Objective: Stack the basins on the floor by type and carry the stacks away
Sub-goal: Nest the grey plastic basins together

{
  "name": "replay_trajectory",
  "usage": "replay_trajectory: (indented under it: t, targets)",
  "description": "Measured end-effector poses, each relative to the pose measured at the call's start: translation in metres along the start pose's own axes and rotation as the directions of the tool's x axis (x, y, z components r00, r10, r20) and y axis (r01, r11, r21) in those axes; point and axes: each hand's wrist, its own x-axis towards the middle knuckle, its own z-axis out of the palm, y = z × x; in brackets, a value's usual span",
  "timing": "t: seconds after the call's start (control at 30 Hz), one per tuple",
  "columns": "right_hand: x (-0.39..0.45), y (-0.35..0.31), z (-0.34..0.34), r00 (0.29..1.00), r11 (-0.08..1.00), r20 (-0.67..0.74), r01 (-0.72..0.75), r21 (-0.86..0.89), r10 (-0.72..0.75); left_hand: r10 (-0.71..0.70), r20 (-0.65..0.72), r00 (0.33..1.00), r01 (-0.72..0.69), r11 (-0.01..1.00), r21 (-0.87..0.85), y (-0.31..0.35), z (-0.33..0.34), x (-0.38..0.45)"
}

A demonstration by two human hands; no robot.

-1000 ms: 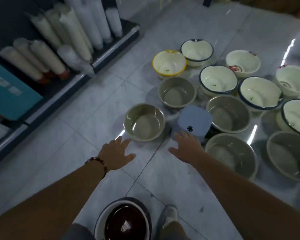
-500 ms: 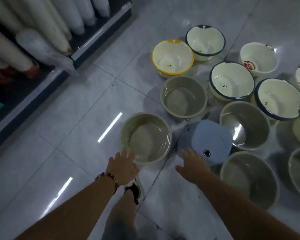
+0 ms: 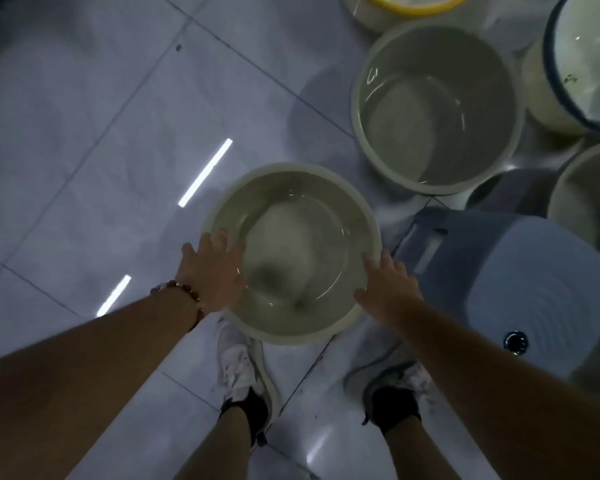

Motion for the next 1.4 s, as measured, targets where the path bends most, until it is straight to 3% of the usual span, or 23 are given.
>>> replay_trajectory:
  t: [0.1,0.17,0.2,0.23,0.27,0.33,0.4,0.47,0.57,0.6,0.7,0.9,1.2,1.4]
  targets:
    - [0.047,0.018,0.02,0.998,0.999,-0.038,-0.046,0.012,0.046,-0.093,0.012,0.996,0.094,0.986,-0.141,0.003,0.033,0.044]
    - [0.069,0.028,0.034,0.988,0.933,-0.034,-0.128,0.336,0.148,-0.224,0.051,0.973,0.227,0.905,-0.36,0.005,0.055,0.062]
    - [0.079,0.032,0.042,0.976,0.794,0.022,-0.189,0.577,0.216,-0.269,0.043,0.962,0.261,0.865,-0.428,0.009,0.064,0.067]
    - [0.087,0.036,0.048,0.955,0.59,0.123,-0.266,0.763,0.27,-0.299,-0.003,0.954,0.265,0.85,-0.456,0.013,0.07,0.071]
    - [0.093,0.039,0.055,0.927,0.41,0.259,-0.354,0.841,0.27,-0.329,-0.062,0.942,0.264,0.846,-0.463,0.018,0.074,0.072]
    - [0.098,0.039,0.064,0.862,0.286,0.479,-0.506,0.814,0.163,-0.434,-0.136,0.891,0.318,0.808,-0.496,0.02,0.072,0.073]
    - [0.1,0.036,0.07,0.848,0.26,0.514,-0.529,0.808,0.129,-0.547,-0.138,0.826,0.396,0.736,-0.549,0.01,0.071,0.077]
    - [0.102,0.032,0.064,0.88,0.238,0.452,-0.474,0.848,0.146,-0.619,0.02,0.785,0.47,0.575,-0.67,-0.014,0.077,0.083]
    - [0.101,0.045,0.039,0.94,0.214,0.29,-0.325,0.921,0.179,-0.533,0.382,0.755,0.475,0.042,-0.879,-0.037,0.07,0.082]
    - [0.099,0.051,0.027,0.953,0.202,0.241,-0.276,0.94,0.182,-0.487,0.415,0.769,0.463,-0.023,-0.886,-0.037,0.063,0.078]
    - [0.082,0.07,-0.025,0.974,0.071,0.188,-0.198,0.977,0.13,-0.465,0.346,0.815,0.386,-0.01,-0.922,-0.024,0.026,0.064]
    - [0.039,0.125,-0.124,0.986,-0.027,0.114,-0.111,0.993,0.122,-0.381,0.286,0.879,0.275,-0.084,-0.958,0.017,-0.098,0.034]
    - [-0.05,0.244,-0.256,0.989,0.005,-0.089,0.089,0.996,0.122,-0.3,0.184,0.936,0.166,-0.086,-0.982,0.106,-0.269,-0.001]
    - [-0.044,0.29,-0.289,0.954,0.071,-0.204,0.193,0.979,0.22,-0.262,0.145,0.954,0.122,-0.103,-0.987,0.156,-0.319,0.019]
